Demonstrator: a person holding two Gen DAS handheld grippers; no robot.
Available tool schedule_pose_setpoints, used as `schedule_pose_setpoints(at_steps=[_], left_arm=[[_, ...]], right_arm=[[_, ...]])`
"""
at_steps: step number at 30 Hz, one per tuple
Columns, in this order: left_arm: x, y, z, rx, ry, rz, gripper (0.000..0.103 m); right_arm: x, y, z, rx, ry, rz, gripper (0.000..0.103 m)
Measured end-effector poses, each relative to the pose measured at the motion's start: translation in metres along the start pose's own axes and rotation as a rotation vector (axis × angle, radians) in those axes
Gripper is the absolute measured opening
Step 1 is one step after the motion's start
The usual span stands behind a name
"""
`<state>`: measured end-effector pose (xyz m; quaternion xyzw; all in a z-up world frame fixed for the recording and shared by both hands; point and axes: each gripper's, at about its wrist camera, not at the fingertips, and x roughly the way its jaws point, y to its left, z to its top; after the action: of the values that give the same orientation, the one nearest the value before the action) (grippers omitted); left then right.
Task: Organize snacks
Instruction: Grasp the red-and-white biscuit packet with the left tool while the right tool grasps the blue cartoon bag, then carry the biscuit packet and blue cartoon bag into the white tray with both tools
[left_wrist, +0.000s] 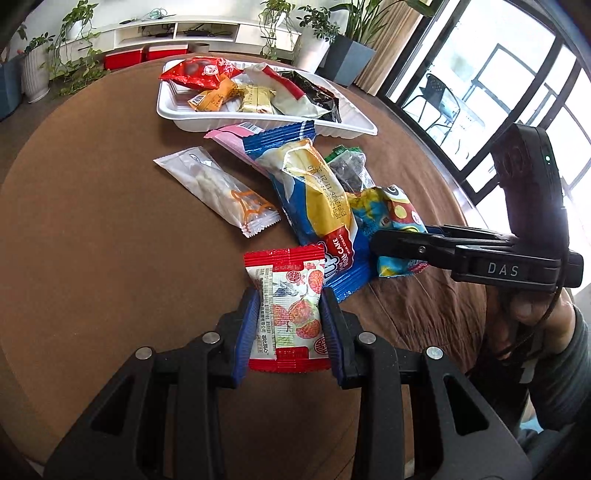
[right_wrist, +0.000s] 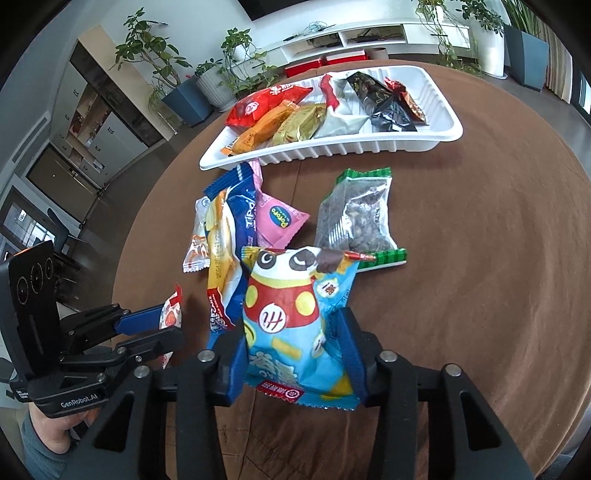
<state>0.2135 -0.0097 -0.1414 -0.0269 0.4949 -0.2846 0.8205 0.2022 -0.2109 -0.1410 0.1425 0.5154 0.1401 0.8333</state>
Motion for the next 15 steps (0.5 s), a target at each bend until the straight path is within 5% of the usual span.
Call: schedule_pose_setpoints(at_steps=[15], left_arm=[[-0.012,-0.001,0.008,-0.010,-0.043,-0.016,0.031]], right_arm=[[-0.033,-0.011,-0.010,0.044,-0.042,0.053,0.037]])
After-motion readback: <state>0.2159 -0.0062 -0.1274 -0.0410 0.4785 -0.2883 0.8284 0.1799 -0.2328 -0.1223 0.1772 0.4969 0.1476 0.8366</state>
